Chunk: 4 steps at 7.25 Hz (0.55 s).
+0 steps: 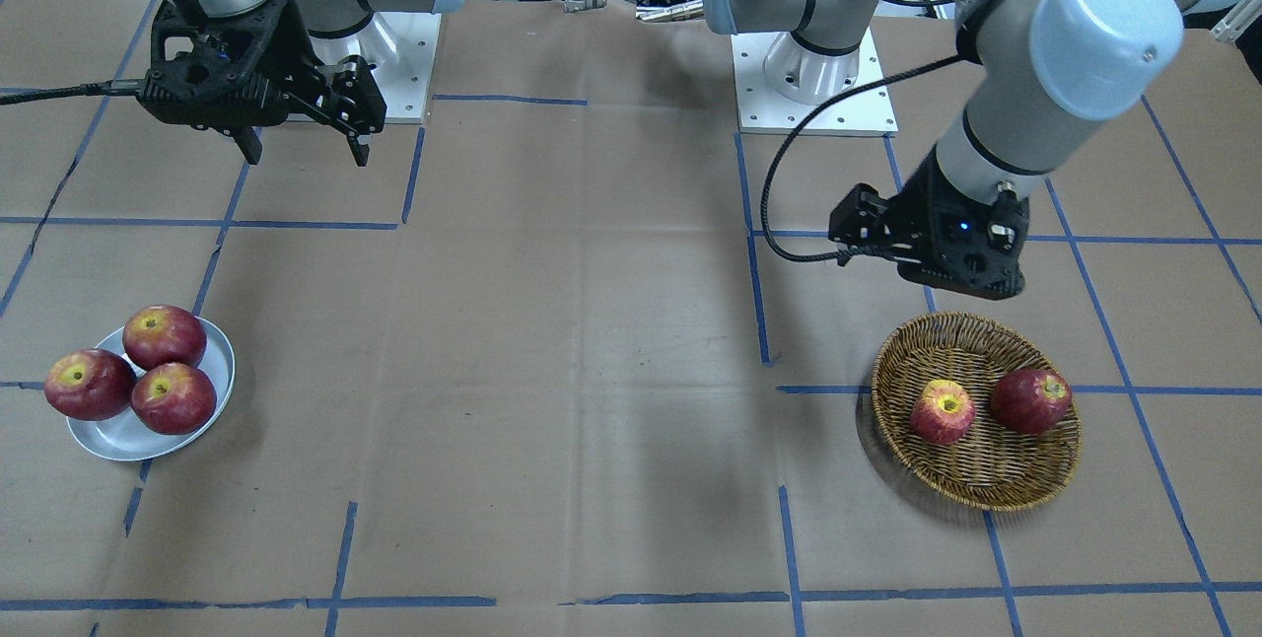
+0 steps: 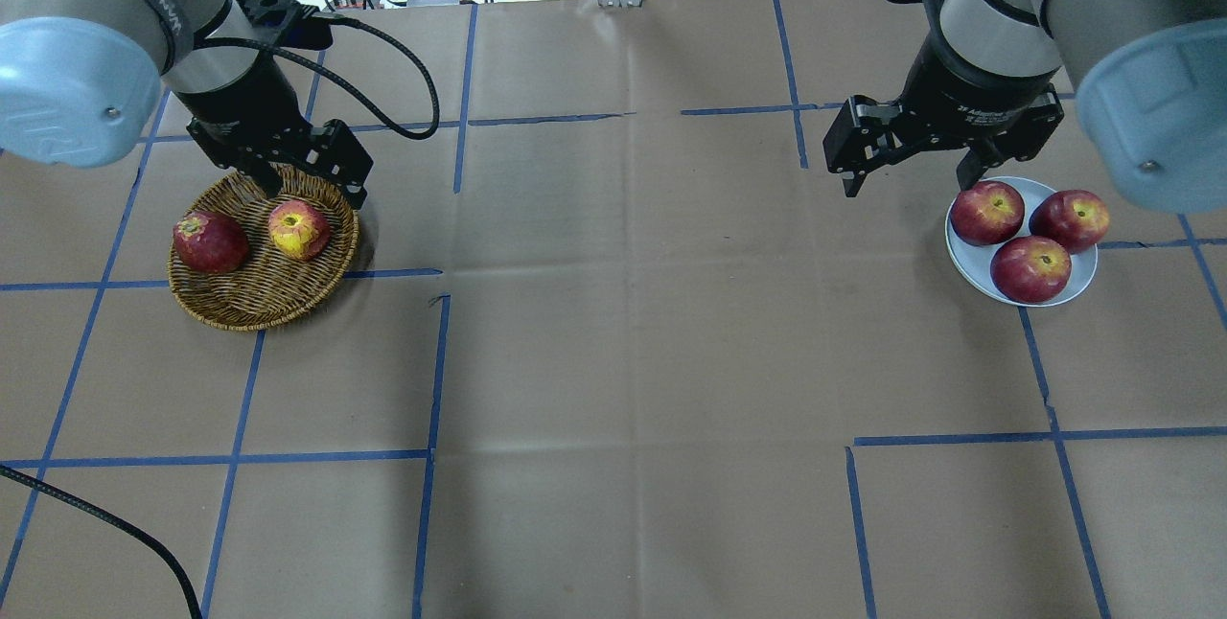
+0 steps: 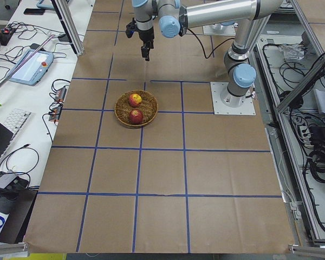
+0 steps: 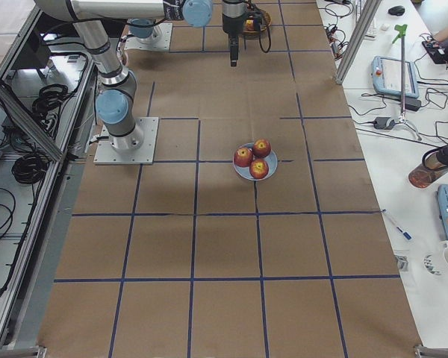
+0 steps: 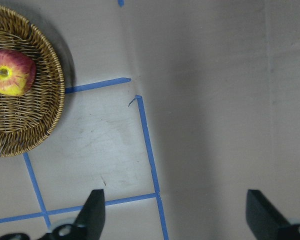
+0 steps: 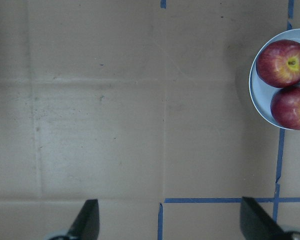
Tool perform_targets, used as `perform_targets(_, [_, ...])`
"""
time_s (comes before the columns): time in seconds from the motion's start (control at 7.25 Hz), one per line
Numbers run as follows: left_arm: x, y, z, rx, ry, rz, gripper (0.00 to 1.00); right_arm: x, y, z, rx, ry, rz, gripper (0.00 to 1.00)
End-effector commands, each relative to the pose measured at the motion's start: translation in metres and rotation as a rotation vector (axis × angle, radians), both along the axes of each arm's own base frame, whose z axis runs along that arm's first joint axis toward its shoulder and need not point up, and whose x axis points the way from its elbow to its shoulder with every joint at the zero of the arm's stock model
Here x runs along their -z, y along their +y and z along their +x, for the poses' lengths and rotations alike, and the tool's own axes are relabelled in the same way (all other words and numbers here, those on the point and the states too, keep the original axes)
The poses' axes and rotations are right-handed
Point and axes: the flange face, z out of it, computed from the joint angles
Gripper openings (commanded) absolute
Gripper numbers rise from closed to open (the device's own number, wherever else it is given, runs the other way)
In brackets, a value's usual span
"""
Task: Transfer apple from basket to plate
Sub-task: 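Lower the left gripper over the yellow-red apple in the basket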
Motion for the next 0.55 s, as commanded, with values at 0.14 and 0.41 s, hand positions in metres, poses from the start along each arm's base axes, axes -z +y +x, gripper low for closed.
perform_targets(0.14, [0.091, -0.053, 0.089, 0.064, -0.016, 0.001, 0.99, -0.001, 0.001, 0.001, -0.002, -0.001, -0.002, 1.0])
perform_targets(0.41, [0.147, -0.07, 0.113, 0.087, -0.024, -0.037, 0.98, 0.001, 0.001, 0.001, -0.002, 0.0, 0.001, 1.0])
